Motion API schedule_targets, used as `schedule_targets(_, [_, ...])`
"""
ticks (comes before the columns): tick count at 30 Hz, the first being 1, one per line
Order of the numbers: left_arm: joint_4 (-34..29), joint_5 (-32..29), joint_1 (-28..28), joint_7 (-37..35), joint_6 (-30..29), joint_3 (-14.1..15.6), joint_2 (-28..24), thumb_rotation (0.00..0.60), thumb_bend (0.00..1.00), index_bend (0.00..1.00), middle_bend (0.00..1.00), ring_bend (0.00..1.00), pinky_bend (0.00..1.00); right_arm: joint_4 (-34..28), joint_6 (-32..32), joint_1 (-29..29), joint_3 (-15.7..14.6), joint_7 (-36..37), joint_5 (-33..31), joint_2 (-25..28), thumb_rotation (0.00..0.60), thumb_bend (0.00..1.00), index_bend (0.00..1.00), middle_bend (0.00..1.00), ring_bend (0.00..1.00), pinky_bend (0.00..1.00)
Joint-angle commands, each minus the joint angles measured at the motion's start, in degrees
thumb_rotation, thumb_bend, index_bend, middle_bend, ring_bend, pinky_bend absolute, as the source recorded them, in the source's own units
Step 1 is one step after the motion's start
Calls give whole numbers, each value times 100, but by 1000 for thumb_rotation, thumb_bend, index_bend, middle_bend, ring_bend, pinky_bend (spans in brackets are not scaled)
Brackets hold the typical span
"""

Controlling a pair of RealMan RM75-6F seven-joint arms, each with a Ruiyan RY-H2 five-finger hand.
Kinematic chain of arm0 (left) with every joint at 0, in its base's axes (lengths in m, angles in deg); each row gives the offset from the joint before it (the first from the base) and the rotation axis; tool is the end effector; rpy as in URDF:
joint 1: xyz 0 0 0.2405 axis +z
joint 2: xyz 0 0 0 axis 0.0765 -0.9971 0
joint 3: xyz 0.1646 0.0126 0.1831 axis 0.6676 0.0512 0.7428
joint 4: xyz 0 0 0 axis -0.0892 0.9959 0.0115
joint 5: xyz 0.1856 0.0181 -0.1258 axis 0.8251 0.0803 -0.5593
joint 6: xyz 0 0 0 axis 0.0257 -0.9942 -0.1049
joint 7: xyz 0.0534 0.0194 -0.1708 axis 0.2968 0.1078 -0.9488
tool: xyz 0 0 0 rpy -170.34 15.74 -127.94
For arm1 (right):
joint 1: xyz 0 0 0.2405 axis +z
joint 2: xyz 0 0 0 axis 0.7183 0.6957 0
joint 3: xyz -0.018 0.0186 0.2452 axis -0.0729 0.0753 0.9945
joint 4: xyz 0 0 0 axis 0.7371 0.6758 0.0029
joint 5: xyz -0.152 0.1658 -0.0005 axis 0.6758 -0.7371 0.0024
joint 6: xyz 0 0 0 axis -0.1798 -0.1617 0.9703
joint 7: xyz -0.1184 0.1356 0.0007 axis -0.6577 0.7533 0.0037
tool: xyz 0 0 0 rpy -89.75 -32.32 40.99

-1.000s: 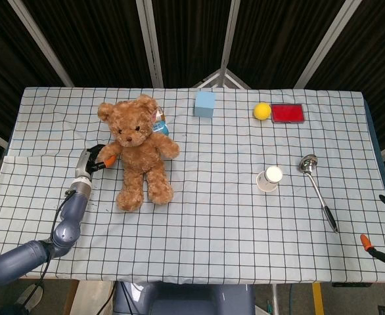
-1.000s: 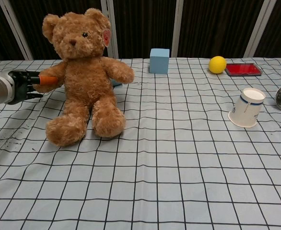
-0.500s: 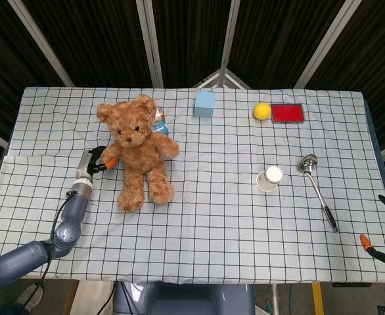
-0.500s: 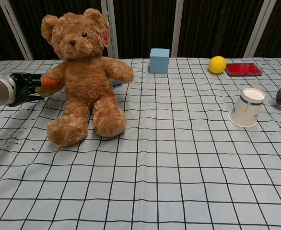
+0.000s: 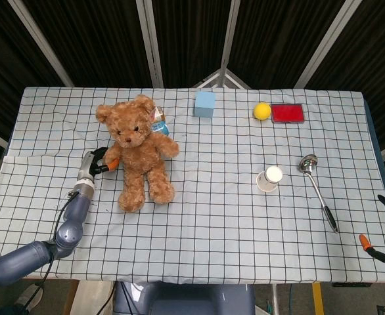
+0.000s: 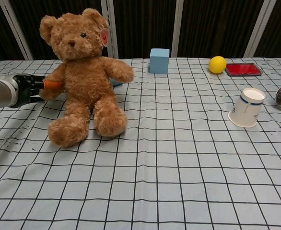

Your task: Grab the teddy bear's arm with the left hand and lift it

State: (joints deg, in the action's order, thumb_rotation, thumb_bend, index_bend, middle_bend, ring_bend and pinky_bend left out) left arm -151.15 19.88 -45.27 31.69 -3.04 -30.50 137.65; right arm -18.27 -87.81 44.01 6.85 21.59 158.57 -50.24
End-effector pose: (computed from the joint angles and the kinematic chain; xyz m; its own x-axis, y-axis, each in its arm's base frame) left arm -0.2132 0.4399 -0.0385 -0.6963 0.0772 0.7136 0.6646 0.4450 0.6003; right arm -0.3068 -0.1884 0.1888 0.3099 0.0727 0.9480 -0.9444 0.1391 0.2980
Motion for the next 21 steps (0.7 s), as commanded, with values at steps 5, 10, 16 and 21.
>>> schedule_targets(5, [-205,93,-4,230,-228,79,-32,600,513,468,437,21,0,-3,26,17,-4,-10,9,-8,600,250,124,22,65,0])
schedule_targets(10, [1,-147,22,250,-88,117,35,600,510,463,433,18,0,-21,-13,-1,-10,-11,32,2,600,250,124,22,65,0])
schedule_targets(16, [-101,5,28,172,-69,-9,-15,600,509,463,433,18,0,-13,21,10,-6,-2,0,4,600,250,123,22,65,0])
schedule_targets(21, [16,-119,53,245,-54,55,12,600,508,460,431,18,0,-20,23,15,-8,-4,15,4,600,250,123,22,65,0])
